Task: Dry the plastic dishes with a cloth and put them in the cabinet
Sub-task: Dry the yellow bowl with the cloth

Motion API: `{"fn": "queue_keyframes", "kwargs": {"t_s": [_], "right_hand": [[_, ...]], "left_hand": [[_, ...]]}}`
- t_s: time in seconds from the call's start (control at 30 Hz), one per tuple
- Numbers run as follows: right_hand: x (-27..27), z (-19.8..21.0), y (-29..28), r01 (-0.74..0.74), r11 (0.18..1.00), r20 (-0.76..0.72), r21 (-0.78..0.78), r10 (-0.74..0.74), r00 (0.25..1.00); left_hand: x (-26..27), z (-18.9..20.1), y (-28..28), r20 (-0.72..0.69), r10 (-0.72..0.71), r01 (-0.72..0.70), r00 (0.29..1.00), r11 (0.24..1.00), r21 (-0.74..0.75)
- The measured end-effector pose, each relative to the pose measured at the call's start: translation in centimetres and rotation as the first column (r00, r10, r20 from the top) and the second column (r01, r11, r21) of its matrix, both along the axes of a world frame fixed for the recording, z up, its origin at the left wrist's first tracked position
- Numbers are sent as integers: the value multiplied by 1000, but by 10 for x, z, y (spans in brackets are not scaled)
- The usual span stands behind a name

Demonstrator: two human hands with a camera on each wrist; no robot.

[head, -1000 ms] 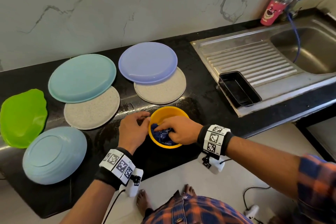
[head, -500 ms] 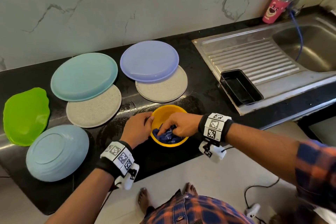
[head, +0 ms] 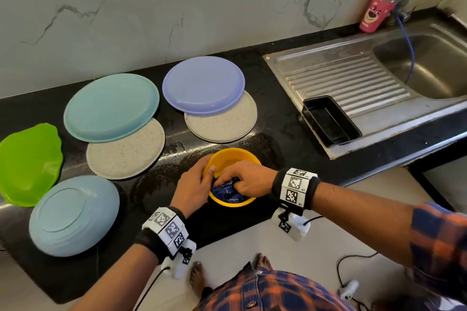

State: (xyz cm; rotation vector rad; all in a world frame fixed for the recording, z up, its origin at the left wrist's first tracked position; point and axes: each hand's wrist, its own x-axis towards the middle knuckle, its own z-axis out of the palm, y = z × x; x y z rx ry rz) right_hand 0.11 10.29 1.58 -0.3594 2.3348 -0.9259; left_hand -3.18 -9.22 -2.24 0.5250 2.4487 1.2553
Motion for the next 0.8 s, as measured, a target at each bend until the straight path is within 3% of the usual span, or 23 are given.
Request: {"fn": "queue_keyframes", "kwargs": {"t_s": [0.1,0.17,0.27,0.33,0.4,0.47,0.57,0.67,0.73,0.8], "right_hand": [[-1,8,2,-59,998,50,4,59,997],[-5,19,5,-178,983,112,54,171,979],[-12,26,3,-356,924,153,139,335,930],[-12,24,2,-330,935,116,130,316,942],[-9,19,2,-261,960,45,100,257,965],[-6,11,0,-196,978,-5,67,197,980],[-1,0,-7,-47,999,-62,-27,45,997],[4,-7,-17,87,994,-126,-65,-95,988],[8,-9,-24,102,993,-159,-63,-111,981],[10,-9,-26,45,997,-182,-68,-57,982]], "left_hand": [[-14,-3,-2,-72,-70,67,995,997,-47],[-25,-1,0,-122,-220,201,968,967,-154],[-45,13,12,-162,-492,410,855,834,-369],[-58,21,20,-138,-562,459,816,773,-438],[-63,27,24,-132,-542,430,830,772,-467],[-60,24,21,-136,-455,354,880,821,-448],[-47,10,5,-122,-284,236,951,923,-304],[-25,-3,-10,-53,-165,156,985,977,-143],[-14,-7,-14,-75,-72,63,995,992,-109],[-14,-6,-16,-144,-66,50,987,993,-110]]}}
